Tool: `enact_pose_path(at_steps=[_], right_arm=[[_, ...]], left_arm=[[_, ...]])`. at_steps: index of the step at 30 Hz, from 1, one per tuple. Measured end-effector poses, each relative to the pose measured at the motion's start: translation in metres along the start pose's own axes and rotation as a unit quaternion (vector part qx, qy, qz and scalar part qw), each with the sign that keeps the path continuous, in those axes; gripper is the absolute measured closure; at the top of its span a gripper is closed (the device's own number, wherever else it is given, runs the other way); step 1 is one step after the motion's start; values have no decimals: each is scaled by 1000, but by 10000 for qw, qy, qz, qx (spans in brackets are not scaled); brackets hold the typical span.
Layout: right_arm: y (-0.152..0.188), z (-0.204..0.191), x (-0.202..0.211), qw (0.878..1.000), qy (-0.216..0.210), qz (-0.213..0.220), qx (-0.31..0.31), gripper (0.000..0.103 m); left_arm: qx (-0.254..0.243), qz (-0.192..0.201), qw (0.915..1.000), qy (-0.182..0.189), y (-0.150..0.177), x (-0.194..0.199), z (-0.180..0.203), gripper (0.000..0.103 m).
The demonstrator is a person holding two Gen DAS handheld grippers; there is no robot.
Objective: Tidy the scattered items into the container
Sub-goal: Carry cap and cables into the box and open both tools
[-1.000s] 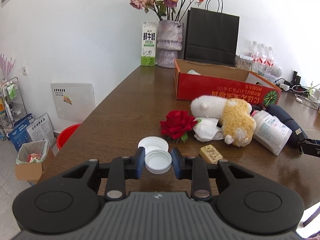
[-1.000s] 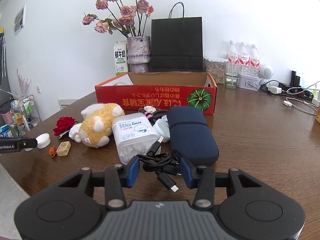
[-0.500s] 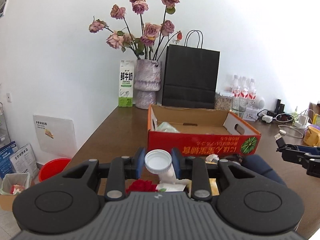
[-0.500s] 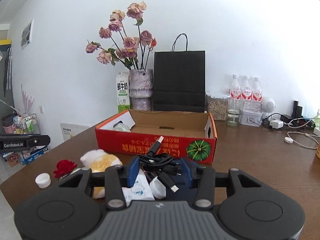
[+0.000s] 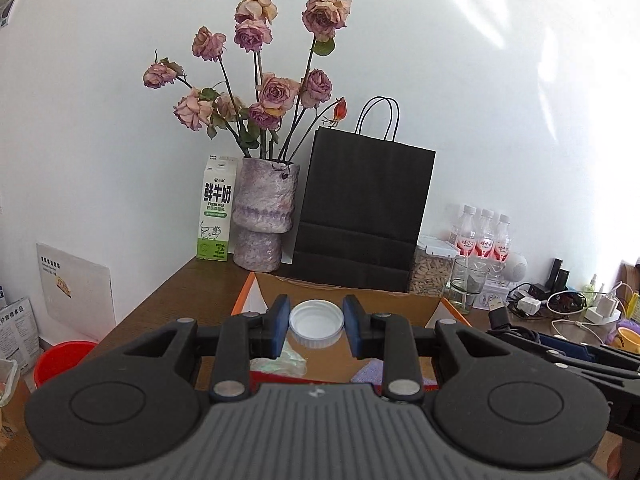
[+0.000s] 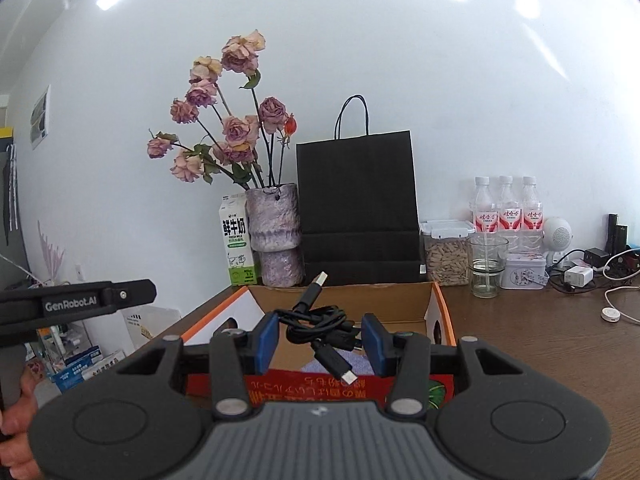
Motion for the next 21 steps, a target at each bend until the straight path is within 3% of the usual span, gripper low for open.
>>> enact_pose_path(at_steps=[7,10,21], right_arm=[[-17,14,-66,9999,18,-107,-113,59],[-7,24,-78,9991,109,-350,-189,59],[0,28,-95,9982,280,-482,-235,59]], left_arm=[[92,-169,9995,-246,-13,-76,11,74],[105,-529,9979,-353,-4,-105,5,74],[22,-537,9978,-386,3,-117,6,74]])
Point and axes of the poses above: each gripper's, at about its wrist camera, not at the fingertips, and x roughly against the way its jaws point, z to its right, y to its underside, the point moved 5 cm from there along -x, roughly the way its jaws point, and after that the axes turned 15 degrees about -z, right-handed, at the moved point
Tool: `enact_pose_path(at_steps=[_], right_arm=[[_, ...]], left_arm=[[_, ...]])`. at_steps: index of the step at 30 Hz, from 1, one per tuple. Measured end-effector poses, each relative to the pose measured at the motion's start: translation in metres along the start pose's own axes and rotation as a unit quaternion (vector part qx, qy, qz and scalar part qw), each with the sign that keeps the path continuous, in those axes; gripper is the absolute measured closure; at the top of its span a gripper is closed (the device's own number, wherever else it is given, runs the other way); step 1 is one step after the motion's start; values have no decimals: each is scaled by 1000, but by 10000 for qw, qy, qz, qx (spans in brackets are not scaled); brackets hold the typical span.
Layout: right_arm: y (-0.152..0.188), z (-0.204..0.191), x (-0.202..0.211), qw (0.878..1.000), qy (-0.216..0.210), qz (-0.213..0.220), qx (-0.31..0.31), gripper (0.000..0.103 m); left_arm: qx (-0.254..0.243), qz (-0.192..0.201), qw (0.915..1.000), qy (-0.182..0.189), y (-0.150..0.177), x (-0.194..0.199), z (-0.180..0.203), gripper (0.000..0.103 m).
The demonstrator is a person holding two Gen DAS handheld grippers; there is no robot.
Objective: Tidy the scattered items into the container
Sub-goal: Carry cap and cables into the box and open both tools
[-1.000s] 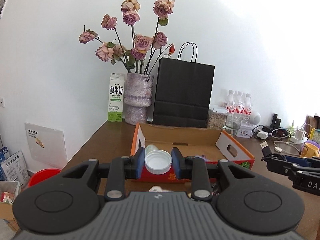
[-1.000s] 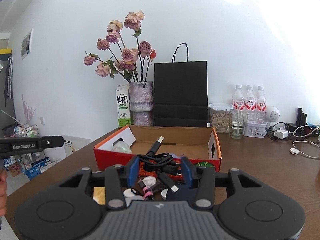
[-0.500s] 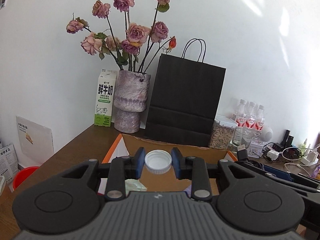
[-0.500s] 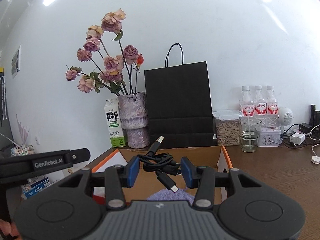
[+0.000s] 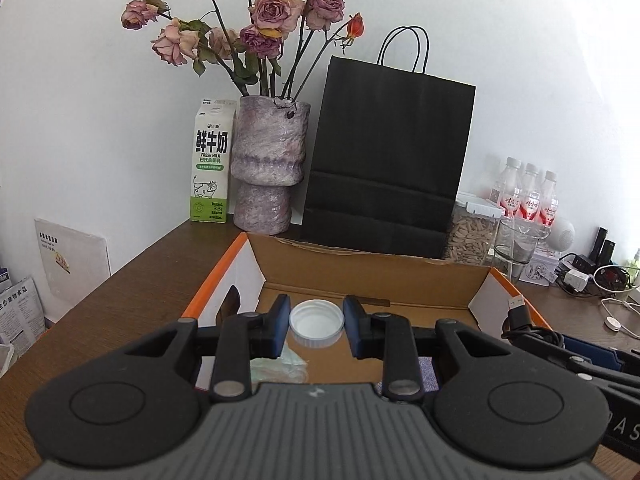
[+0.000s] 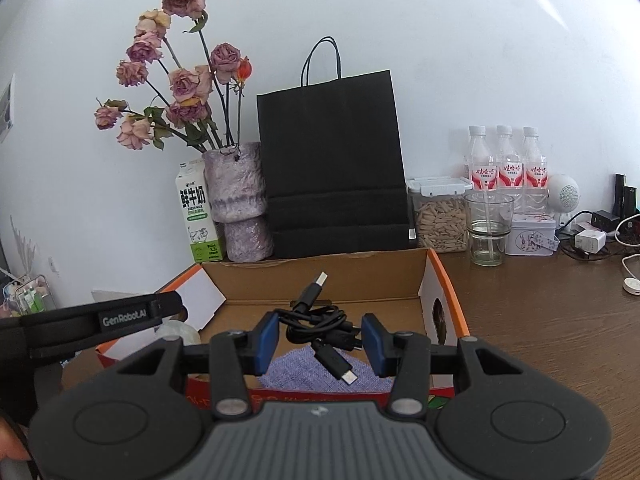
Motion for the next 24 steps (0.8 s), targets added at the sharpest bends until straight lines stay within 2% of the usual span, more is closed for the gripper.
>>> enact_pose_path(at_steps=[7,8,10,11,12,13,14,24], right_arm=[[3,4,-12,9998,86,-156,-62,59],[3,3,-12,9999,74,-141,-60,59],[3,3,-11,9999,42,-120,-57,56],[3,3,-12,9999,59,-119,-76,56],[4,4,-12,9998,95,-129,-105,40],[5,4,-13,9996,170,-162,-142,13],[5,4,-13,9996,209,-161,-143,3],[8,1,3,9998,149,67,-118,0]], left_arm=[[19,-161,9999,-10,0,-5,-3,74],[-8,-175,9998,-17,0,-6,-2,70],[-39,-193,9998,-31,0,-6,-1,39],[-25,-183,9998,-92,0,-6,-1,6],[-1,-123,9998,-157,0,-4,-2,0],[9,-75,9998,-163,0,-2,-2,0],[18,-53,9998,-172,0,-1,-3,0],[188,-68,9994,-276,2,2,-12,0]])
Point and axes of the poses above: each gripper's, at about its wrist camera, not at the fingertips, and x roughly against the way its jaws point, z to its right, y to its underside, the point moved 5 cm from there along -x, roughly the way its jaws point, and after that the axes turned 15 degrees about -z, right-handed, at the moved point
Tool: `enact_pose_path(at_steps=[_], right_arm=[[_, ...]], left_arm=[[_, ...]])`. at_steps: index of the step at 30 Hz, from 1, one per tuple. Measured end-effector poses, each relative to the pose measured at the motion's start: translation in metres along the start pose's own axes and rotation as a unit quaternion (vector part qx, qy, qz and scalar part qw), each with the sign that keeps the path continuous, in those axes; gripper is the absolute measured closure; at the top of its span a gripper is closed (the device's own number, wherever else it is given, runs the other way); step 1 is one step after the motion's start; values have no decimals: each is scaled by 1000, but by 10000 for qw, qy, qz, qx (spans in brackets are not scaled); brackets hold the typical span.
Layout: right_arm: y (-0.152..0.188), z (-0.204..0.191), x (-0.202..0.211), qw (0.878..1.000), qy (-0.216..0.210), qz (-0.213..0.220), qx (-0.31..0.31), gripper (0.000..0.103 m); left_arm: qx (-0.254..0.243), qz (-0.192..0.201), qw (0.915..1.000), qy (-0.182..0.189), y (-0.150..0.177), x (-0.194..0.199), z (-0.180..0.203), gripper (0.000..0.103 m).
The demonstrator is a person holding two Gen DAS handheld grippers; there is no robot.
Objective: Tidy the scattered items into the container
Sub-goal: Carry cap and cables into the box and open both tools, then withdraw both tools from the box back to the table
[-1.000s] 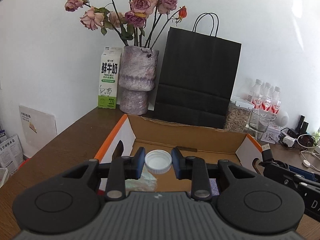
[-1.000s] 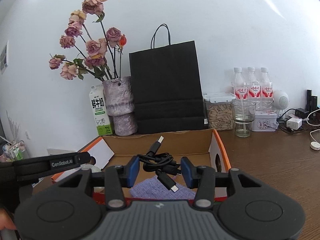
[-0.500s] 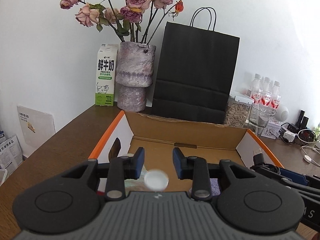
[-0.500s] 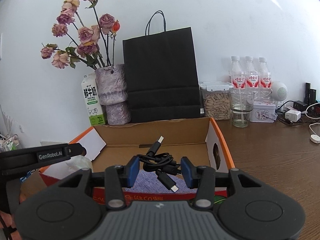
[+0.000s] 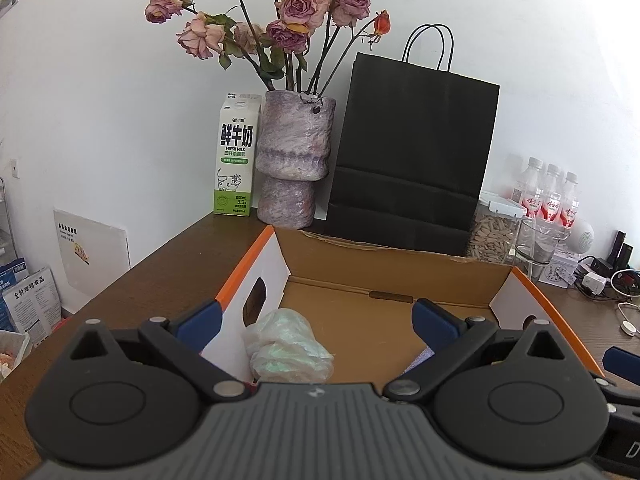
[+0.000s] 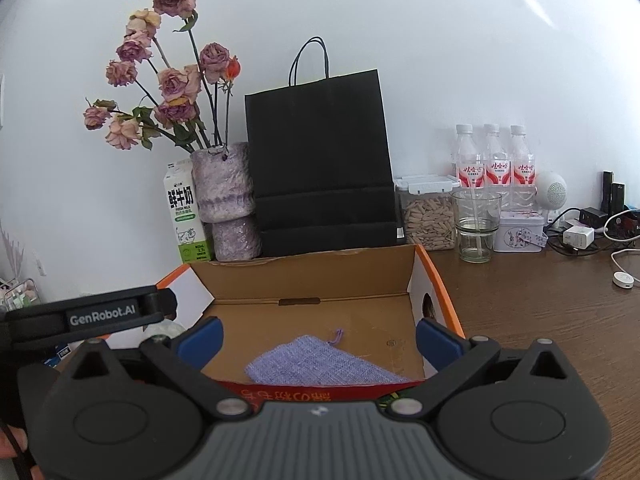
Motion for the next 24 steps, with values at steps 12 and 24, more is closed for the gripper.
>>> enact_pose_path(at_steps=[12,24], right_arm=[[0,1,5,9999,78,67,-27,0],[3,1,20,9997,167,203,-8,0]], left_arm=[[-19,0,10000,37,3,3,0,0],[-100,285,9994,181,11,27,-1,0]])
Point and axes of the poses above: each gripper's, at about its wrist camera, not at the fingertips, and x roughly against the way its jaws point, z to its right, y to its underside, the point moved 5 cm from there along -x, roughly the way its jaws point, and after that the axes turned 15 degrees about -z, right-handed, at the moved point
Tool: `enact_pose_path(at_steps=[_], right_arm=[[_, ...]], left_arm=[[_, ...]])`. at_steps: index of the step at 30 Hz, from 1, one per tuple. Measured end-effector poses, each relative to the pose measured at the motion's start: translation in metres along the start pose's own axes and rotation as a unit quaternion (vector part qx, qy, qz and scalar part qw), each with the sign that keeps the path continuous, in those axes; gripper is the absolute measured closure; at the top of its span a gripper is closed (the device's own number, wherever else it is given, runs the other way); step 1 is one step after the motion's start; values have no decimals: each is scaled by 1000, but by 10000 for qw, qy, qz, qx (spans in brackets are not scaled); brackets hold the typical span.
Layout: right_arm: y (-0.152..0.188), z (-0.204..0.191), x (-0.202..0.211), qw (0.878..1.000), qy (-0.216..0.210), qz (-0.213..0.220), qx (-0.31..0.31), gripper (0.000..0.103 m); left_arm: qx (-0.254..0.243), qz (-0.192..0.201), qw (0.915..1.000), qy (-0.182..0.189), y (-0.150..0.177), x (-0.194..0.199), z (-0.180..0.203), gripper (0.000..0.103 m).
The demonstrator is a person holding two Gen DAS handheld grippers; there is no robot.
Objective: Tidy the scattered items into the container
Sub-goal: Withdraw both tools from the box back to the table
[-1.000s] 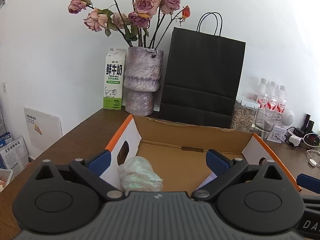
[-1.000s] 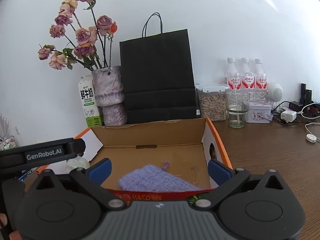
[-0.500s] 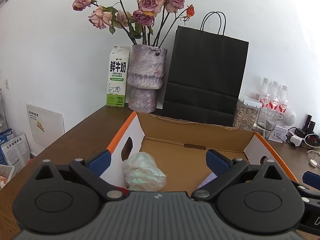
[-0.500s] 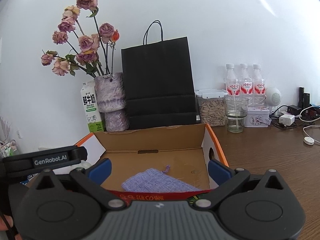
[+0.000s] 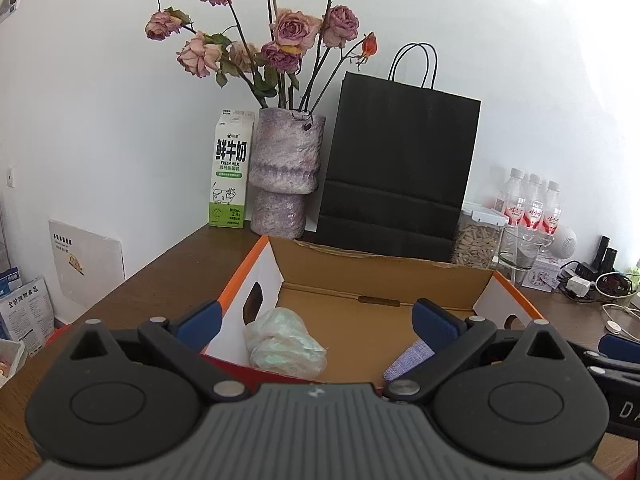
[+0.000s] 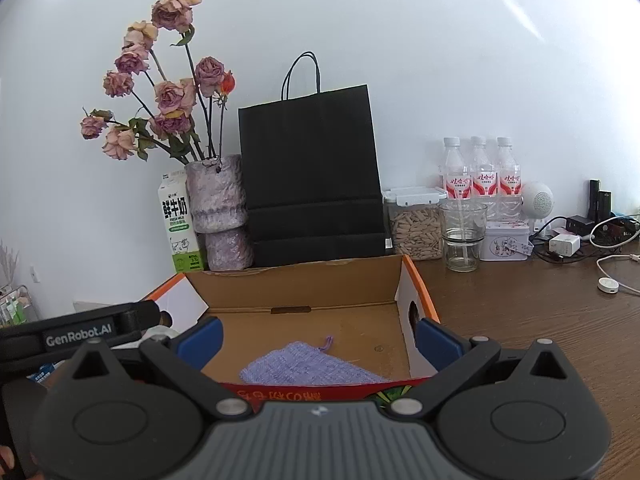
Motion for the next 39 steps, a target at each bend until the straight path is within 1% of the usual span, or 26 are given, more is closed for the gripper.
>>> enact_pose_path(at_steps=[3,9,14,18,23,31,39], right_arm=[[2,-3,7,9999,28,71,101,0],[6,-3,12,9998,34,89,177,0],[4,-5,17,9997,36,119,215,0],[-1,-10,29,9991,87,237,336,0],[-2,-19,48,9981,157,292,520,0],[10,-23,79,9981,69,205,569,0],[35,-29,107,9971,44,56,758,0]], left_arm=[[-45,103,9999,49,2,6,2,0],[-102,171,9998,61,4,10,5,0],[-101,304,9995,28,-1,16,8,0],[-62,467,9989,52,-10,32,9,0],[-102,500,9987,15,-13,53,9,0],[-116,439,9990,12,-4,88,-9,0],[-125,307,9994,-139,15,118,-43,0]])
Point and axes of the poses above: each gripper's, at about its wrist camera, not at the fingertips, and x roughly against the way its jaws point, z to its right, y to its underside, the point moved 5 cm from there along -x, roughly the way its jaws point, and after that the axes turned 15 degrees about -z, right-handed, at the moved point
